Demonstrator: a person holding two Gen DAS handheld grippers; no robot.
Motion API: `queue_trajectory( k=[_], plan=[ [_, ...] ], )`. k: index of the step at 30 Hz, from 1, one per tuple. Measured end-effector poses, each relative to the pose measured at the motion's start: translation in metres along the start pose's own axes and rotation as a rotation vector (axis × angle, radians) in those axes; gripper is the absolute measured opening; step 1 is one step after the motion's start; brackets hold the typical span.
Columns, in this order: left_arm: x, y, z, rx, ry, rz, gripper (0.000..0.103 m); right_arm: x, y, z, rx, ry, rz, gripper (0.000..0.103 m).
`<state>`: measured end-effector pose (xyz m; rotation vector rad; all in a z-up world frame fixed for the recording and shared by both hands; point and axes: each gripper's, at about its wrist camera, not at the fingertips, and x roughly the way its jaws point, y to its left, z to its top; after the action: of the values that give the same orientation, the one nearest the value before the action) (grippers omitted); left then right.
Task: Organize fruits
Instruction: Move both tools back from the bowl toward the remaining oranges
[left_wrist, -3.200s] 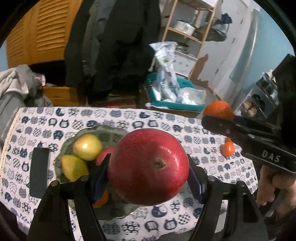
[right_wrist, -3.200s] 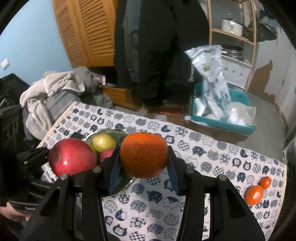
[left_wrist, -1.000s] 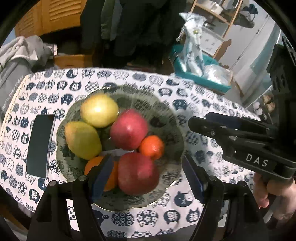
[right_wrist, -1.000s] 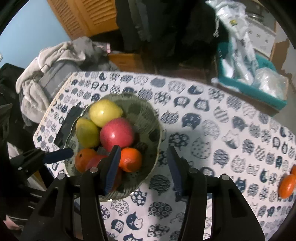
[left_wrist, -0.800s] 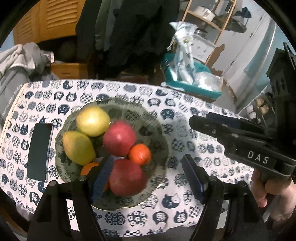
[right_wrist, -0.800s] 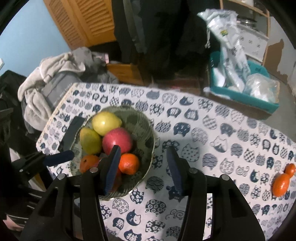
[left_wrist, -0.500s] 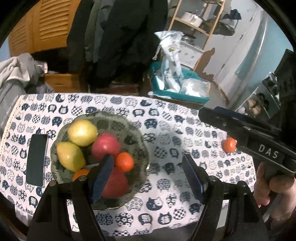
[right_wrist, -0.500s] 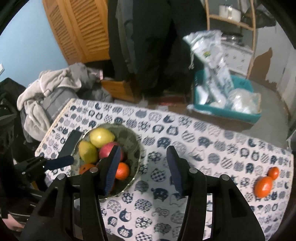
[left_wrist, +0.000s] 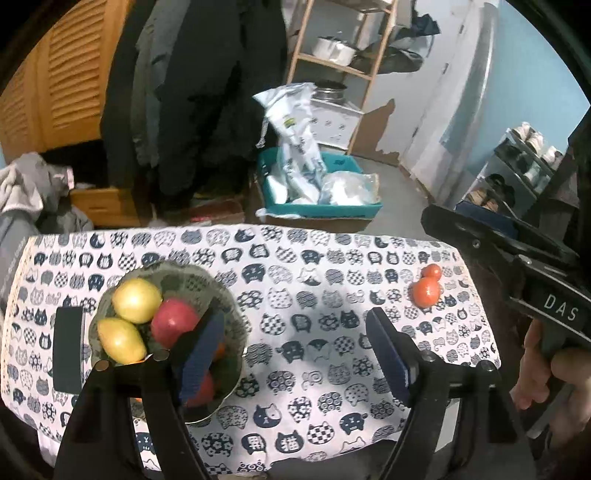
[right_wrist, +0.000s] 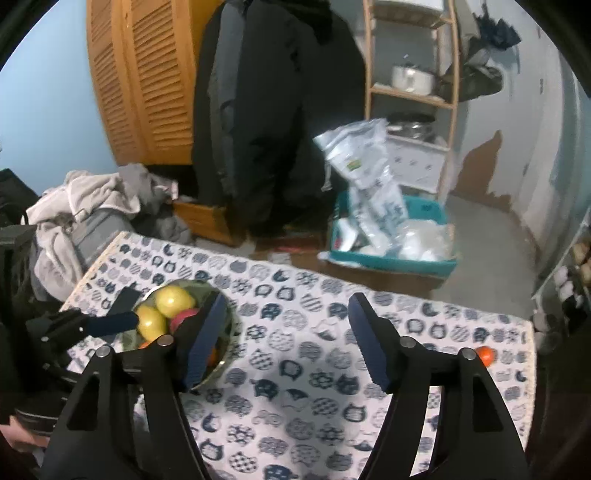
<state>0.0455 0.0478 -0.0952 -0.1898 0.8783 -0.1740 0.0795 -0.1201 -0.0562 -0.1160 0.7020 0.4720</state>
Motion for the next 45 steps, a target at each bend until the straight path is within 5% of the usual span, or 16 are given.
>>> queue_trajectory(
  k=[13,33,45],
  plan=[
    [0.012,-0.064,0.009,0.103,0.007,-0.035,0.086,-0.039,-0.063,-0.019,0.065,-0.038,-0.115,0.075],
    [0.064,-0.16,0.009,0.232,0.112,-0.088,0.086,-0.061,-0.185,-0.067,0.225,0.018,-0.274,0.075],
    [0.108,-0.209,0.012,0.309,0.195,-0.12,0.086,-0.053,-0.236,-0.077,0.3,0.088,-0.263,0.075]
  ],
)
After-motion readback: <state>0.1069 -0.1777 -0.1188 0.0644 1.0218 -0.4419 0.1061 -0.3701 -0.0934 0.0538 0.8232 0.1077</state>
